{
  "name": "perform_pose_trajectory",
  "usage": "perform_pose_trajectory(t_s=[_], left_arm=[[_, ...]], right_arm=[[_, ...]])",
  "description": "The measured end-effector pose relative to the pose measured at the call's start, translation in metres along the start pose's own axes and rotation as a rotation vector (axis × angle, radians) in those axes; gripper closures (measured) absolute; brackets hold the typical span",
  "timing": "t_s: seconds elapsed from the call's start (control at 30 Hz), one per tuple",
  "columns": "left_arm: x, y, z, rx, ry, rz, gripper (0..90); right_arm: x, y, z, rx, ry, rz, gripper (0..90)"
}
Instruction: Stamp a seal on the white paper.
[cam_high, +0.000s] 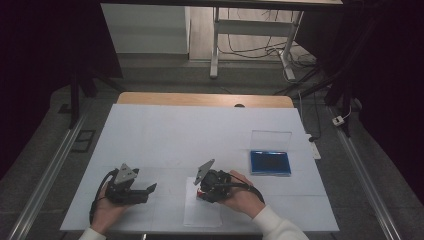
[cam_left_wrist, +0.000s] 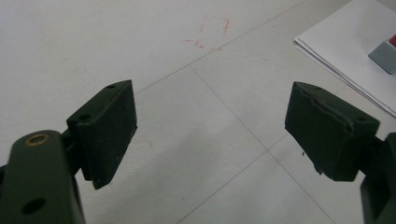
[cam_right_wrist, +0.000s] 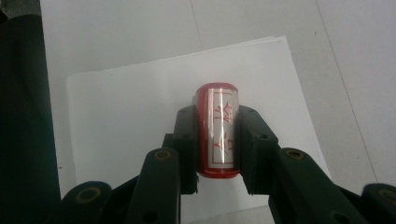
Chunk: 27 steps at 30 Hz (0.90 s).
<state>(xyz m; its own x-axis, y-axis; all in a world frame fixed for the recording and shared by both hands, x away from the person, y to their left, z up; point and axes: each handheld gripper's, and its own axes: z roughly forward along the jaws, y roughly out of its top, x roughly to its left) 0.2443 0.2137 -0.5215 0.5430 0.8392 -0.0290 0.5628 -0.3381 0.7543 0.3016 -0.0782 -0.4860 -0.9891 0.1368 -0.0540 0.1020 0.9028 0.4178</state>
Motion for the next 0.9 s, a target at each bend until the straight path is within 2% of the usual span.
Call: perform_pose_trajectory(t_s=[0.37, 0.43, 0.5, 0.53, 0.6, 0.9], left_arm=[[0.0008, -0.0001, -0.0002, -0.002, 0.001, -0.001, 17.0], [0.0012, -0.0002, -0.0001, -0.002, 0.005, 0.0, 17.0], [0.0011, -0.0001, -0.0002, -0.004, 0.006, 0.0, 17.1], [0.0011, -0.0002, -0.0004, -0.004, 0.006, 0.001, 17.1], [0.0011, -0.0002, -0.0007, -0.005, 0.007, 0.001, 17.1], [0.001, -0.0003, -0.0012, -0.006, 0.006, 0.002, 17.1]], right_arm=[[0.002, -0.0006, -0.0003, -0.005, -0.005, 0.011, 70.5], [0.0012, -0.0006, -0.0005, -0.007, -0.011, -0.015, 70.3], [0.001, -0.0003, -0.0011, -0.008, -0.009, -0.008, 70.2], [0.0015, 0.0001, -0.0016, -0.013, -0.007, 0.012, 70.2], [-0.0004, -0.0005, -0.0039, -0.032, -0.005, -0.003, 70.1], [0.0015, -0.0006, -0.0044, -0.037, -0.011, 0.001, 69.9]])
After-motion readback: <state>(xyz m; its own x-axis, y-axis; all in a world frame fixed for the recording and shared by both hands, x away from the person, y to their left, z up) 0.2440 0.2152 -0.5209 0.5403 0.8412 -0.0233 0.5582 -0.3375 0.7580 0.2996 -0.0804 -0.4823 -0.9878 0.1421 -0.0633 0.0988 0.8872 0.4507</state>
